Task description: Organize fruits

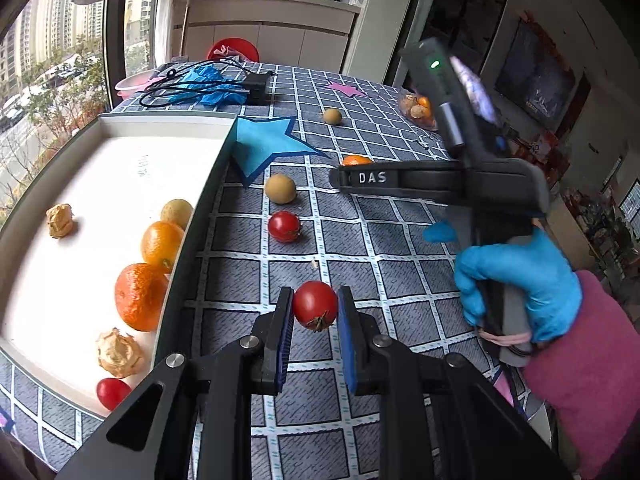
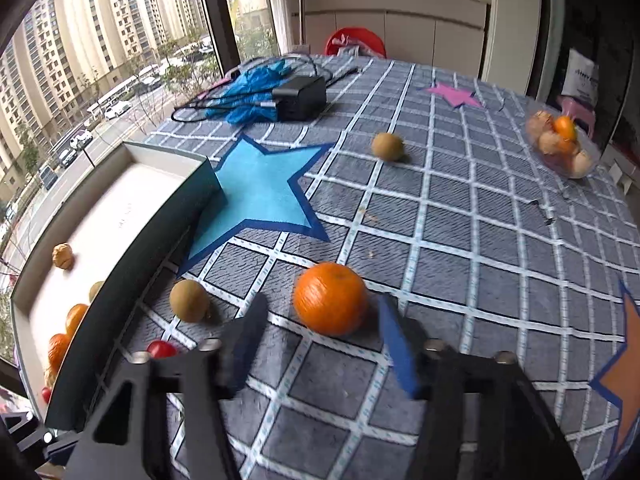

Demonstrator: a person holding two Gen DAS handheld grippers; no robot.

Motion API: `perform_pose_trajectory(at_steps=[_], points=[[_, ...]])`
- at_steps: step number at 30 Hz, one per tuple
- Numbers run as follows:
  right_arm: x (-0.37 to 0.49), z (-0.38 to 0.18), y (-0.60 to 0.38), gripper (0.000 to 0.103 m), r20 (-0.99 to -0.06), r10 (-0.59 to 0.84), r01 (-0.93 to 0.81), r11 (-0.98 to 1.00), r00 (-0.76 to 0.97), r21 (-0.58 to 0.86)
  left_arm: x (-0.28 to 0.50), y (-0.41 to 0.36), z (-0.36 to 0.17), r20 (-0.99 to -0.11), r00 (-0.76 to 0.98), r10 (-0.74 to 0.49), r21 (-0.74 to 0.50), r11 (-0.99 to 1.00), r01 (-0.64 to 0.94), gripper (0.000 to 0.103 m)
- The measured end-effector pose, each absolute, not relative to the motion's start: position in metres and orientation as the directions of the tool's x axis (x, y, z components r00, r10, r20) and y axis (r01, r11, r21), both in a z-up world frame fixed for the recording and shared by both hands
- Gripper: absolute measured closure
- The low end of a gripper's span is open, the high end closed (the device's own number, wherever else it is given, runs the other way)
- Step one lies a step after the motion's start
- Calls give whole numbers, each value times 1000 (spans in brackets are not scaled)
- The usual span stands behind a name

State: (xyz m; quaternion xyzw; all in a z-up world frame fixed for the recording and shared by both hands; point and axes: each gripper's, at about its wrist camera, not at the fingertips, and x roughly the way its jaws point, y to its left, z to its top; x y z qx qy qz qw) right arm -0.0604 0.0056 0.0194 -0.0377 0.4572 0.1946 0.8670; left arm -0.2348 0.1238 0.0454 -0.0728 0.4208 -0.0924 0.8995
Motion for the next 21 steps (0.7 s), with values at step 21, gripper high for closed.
perform_pose_trajectory(at_steps=[21], points=[[-139,94,78,65,-693,574,-585,766,436,267,-241,202,86,-692,716,-92,-175,984,-43,80]])
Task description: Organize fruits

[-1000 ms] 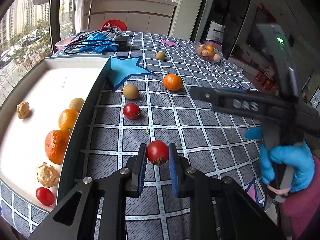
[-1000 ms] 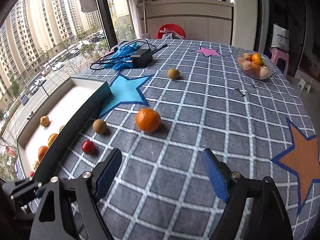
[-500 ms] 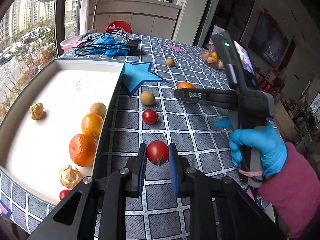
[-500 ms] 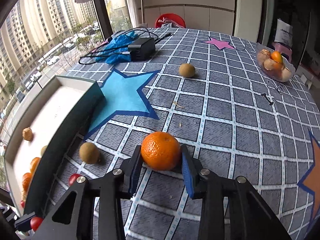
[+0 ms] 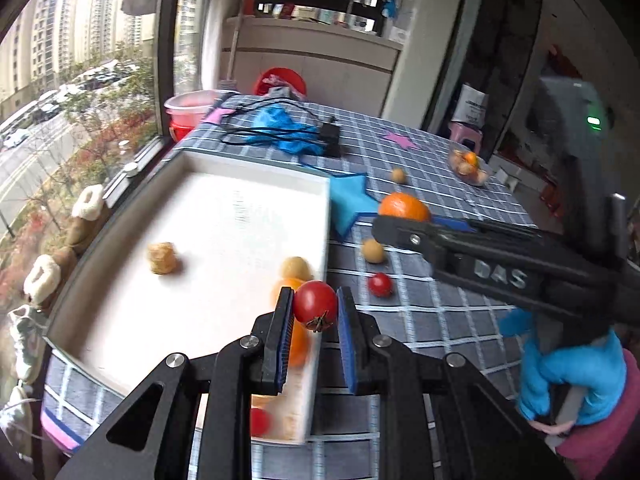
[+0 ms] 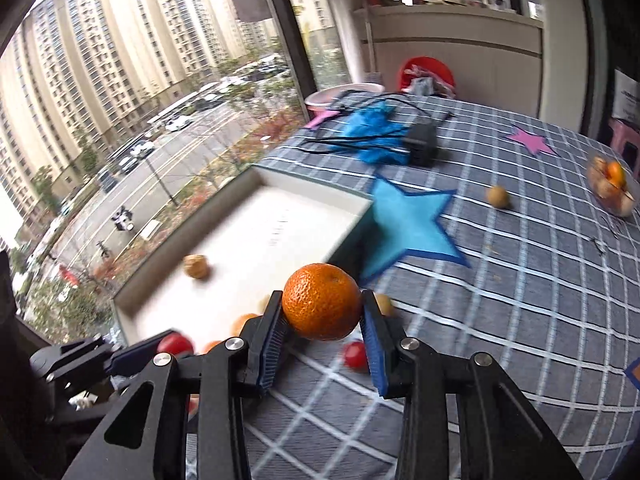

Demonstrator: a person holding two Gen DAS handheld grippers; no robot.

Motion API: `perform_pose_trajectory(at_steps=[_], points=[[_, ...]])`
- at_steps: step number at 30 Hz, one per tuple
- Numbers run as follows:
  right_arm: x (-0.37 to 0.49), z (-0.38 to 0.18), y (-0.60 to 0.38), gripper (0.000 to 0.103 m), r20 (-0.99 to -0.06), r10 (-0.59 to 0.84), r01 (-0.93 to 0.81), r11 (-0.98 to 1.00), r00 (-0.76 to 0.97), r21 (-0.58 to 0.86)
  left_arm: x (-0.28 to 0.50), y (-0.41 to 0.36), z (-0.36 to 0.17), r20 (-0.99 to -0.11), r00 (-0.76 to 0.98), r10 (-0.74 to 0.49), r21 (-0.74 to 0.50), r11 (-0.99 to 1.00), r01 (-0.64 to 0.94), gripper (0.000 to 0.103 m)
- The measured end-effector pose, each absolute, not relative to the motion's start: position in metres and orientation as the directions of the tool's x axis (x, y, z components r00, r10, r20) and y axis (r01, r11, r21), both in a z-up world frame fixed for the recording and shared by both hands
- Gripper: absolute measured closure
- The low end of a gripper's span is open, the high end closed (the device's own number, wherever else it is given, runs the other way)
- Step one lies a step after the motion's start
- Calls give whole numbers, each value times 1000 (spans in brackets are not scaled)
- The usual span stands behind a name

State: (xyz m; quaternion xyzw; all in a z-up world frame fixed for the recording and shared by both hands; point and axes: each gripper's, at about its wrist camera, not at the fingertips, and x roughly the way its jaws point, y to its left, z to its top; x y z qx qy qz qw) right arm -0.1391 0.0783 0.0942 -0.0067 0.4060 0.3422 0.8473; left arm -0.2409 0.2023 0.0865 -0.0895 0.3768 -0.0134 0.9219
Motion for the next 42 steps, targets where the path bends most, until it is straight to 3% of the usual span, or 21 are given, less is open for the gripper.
perform_pose_trajectory(at_steps=[16,34,36,38,39,40,41,42], points=[[-157,70,156,65,-719,613,-674,684,327,277,-242,275,57,-736,675,54,-127,968,-216,80],[-160,59,172,64,-771,541,-674,710,336,204,-226,286,38,-775,629,64,-115,964,-240,80],[-160,61,171,60,-766,537,-680,710,354,184,-225,286,36,-778,625,71,-108,964,-244,79],[-160,64,169,45,-762,531,-679,715,370,169,-224,287,34,-781,620,73,-109,962,-252,76],[-159,65,167,35,-758,539,-678,713,366,180,-223,288,33,-785,615,76,-109,960,-257,70],[-159,67,166,15,-754,546,-678,711,365,186,-222,288,32,-786,613,77,-110,959,-262,56],[-160,68,165,11,-750,548,-679,711,370,184,-223,289,32,-783,616,85,-108,957,-270,42],[-161,69,165,11,-749,544,-679,713,378,174,-224,289,33,-777,622,96,-104,955,-276,38]])
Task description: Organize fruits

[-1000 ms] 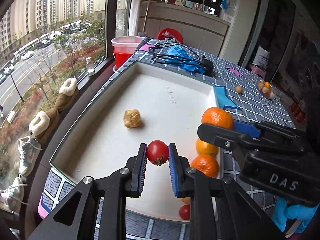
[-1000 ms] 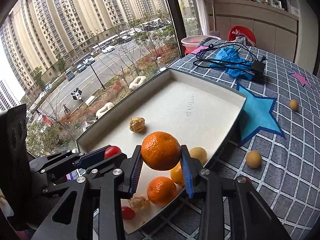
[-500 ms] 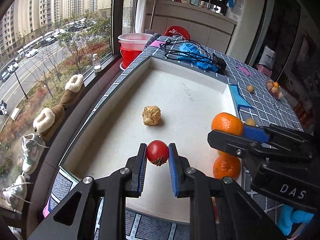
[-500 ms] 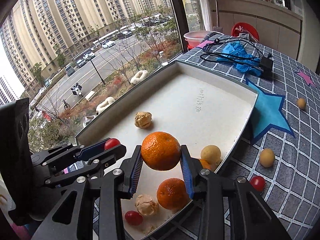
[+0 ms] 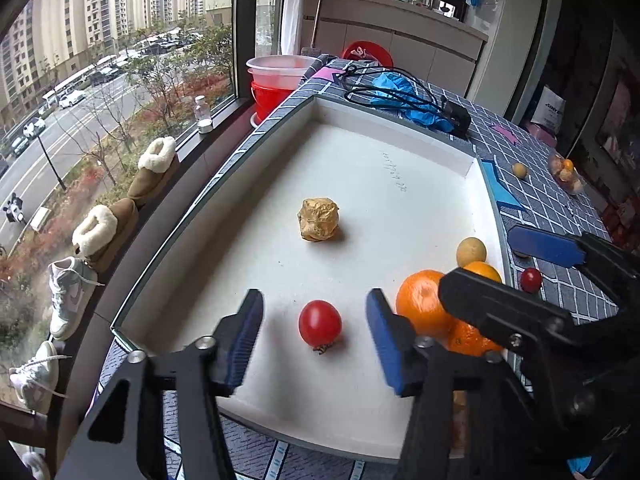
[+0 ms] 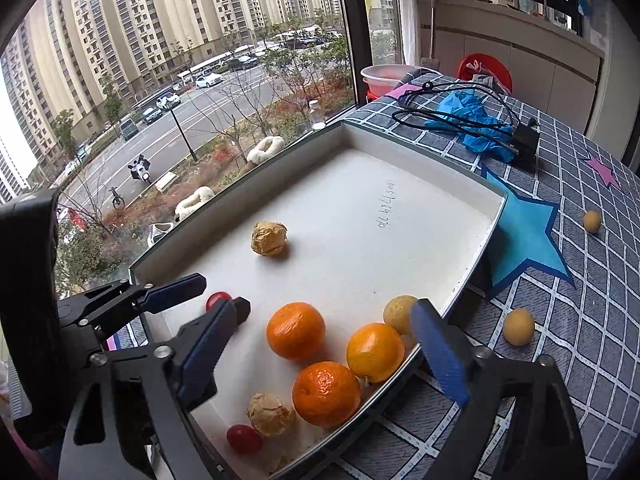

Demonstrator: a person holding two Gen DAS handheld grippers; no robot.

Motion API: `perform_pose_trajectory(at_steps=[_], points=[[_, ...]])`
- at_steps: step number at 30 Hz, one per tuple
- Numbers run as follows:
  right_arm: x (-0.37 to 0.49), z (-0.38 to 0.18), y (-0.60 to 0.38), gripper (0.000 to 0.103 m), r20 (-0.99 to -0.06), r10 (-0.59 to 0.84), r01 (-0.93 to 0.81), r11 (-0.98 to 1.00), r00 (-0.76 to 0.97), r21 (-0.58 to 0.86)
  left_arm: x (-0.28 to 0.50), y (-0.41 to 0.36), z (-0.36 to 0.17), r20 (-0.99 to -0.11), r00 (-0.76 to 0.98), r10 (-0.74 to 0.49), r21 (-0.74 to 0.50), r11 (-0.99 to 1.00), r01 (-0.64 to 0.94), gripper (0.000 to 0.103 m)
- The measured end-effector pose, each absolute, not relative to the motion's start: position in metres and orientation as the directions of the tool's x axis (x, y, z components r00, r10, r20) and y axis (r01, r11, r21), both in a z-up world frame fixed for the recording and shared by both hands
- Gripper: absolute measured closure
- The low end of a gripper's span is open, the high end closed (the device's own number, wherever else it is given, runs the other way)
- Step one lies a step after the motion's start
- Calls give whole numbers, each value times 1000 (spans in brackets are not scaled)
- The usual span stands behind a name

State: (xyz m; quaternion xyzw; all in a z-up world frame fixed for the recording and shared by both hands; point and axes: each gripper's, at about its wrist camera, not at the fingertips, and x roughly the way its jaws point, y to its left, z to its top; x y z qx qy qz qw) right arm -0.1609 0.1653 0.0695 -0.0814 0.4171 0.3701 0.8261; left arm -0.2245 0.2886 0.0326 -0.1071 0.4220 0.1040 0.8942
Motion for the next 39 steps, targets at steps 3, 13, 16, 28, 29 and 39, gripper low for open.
perform_pose_trajectory(at_steps=[3,13,16,28,29,39], points=[[-163,72,165,11,-749,541,-681,713,383,167,-228,284,36,-762,636,124,-75,958,-277,27],[-169,82,157,11,-738,548,-676,717,394,171,-229,275,42,-748,644,157,-33,962,-272,22],[-171,85,155,11,-733,551,-674,718,399,173,-231,273,44,-747,644,165,-26,961,-277,21],[-178,96,142,0,-726,532,-654,741,435,151,-235,268,49,-754,631,186,1,960,-281,8],[-179,96,141,0,-728,531,-654,741,433,152,-235,268,49,-759,624,187,4,959,-283,8],[-189,116,117,0,-734,558,-622,746,387,238,-269,274,92,-804,595,-11,-173,961,-216,0]])
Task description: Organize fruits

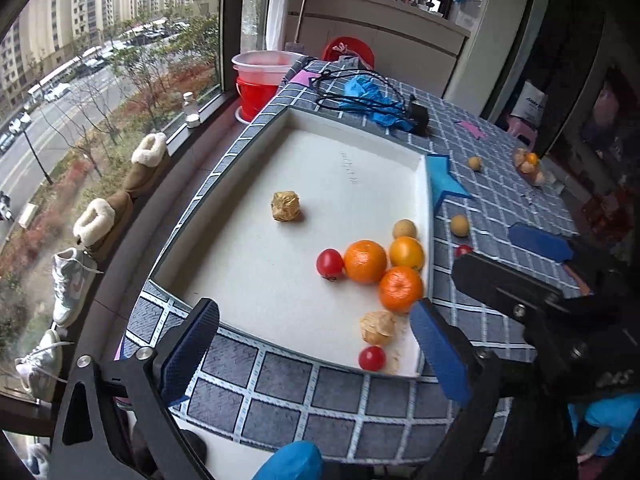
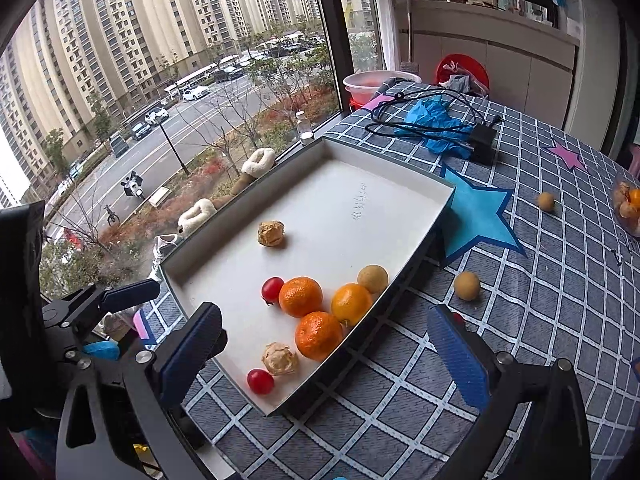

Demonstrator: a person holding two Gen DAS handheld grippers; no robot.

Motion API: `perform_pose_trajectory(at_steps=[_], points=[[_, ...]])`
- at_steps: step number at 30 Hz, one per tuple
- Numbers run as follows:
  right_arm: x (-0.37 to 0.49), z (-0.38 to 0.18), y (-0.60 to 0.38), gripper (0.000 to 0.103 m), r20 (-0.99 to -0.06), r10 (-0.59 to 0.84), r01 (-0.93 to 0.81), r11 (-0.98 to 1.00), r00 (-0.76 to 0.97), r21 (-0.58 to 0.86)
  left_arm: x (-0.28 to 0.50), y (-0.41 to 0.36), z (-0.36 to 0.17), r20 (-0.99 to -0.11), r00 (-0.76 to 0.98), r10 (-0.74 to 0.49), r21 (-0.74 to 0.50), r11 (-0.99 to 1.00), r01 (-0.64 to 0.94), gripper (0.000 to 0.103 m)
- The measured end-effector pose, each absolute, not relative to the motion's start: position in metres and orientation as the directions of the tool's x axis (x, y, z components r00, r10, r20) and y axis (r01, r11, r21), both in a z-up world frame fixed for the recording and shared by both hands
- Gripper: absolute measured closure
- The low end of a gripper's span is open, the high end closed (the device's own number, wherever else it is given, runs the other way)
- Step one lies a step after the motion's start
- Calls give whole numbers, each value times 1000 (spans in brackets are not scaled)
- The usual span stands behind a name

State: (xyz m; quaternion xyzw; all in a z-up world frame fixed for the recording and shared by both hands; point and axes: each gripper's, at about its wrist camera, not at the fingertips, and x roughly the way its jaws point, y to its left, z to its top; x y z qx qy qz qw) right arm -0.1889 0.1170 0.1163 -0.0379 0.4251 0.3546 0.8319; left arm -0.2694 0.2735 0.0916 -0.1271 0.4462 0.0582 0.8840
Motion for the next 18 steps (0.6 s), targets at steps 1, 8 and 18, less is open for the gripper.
perform_pose_trajectory(at_steps=[1,8,18], points=[[-188,121,116,0,-727,570,-619,742,382,257,-274,276,101,-800,599,-24,-185,960,-209,0],[-182,128,143,0,-783,455,-618,777,424,117,-304,293,155,-748,663,29,-142,969,-202,0],[-188,49,196,0,-875,210,-702,687,437,-186,-290,324,108,-807,590,39,-156,948,-277,0]])
